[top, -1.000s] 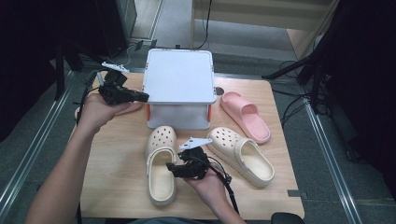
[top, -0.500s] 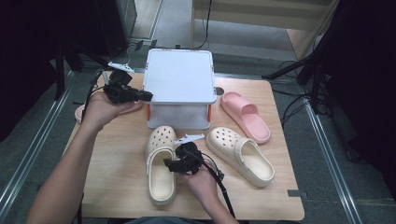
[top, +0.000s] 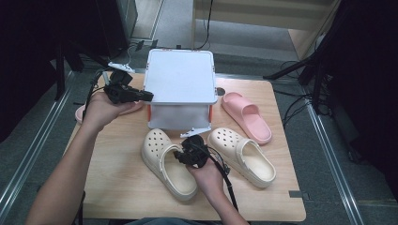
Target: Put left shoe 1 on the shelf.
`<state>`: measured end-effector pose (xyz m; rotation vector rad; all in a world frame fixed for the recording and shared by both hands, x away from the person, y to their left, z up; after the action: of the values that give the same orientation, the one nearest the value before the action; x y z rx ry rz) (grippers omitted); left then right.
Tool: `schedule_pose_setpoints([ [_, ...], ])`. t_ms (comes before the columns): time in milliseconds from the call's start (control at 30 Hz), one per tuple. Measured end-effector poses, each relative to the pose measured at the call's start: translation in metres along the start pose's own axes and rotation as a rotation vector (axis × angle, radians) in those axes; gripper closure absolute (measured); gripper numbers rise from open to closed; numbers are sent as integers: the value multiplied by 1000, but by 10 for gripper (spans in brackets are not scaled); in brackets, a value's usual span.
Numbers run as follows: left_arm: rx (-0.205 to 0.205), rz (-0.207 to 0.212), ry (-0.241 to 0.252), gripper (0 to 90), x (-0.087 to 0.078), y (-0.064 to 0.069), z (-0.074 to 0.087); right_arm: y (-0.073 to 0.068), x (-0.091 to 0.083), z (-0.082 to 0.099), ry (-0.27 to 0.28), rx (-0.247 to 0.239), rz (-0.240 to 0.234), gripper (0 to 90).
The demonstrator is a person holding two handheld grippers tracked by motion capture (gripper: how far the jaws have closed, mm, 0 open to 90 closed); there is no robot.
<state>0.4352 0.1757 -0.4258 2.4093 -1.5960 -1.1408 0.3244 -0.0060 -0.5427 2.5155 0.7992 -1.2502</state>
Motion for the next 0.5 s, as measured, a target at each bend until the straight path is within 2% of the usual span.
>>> schedule_pose_setpoints([
  [67, -1, 2, 1, 818, 0, 0, 0, 1, -1, -3, 3, 16, -2, 776],
  [267, 0, -5, 2, 818, 0, 0, 0, 7, -7, -22, 30, 16, 17, 779],
  [367, -1, -2, 1, 818, 0, 0, 0, 14, -9, -37, 51, 19, 36, 779],
  [400, -2, -3, 1, 818, 0, 0, 0, 22, -8, -48, 62, 30, 58, 779],
  [500, -1, 0, 0, 818, 0, 0, 0, 30, -5, -57, 71, 47, 78, 778],
])
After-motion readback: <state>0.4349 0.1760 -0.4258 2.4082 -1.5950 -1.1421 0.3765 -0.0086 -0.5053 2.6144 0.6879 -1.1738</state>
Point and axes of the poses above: each handheld gripper's, and its own axes: x roughly forward along the jaws, z roughly out of its underside, y roughly to its right, the point moved 7 cm from there along x, roughly forward along the jaws, and after that the axes turned 15 degrees about z, right-handed, at the moved point
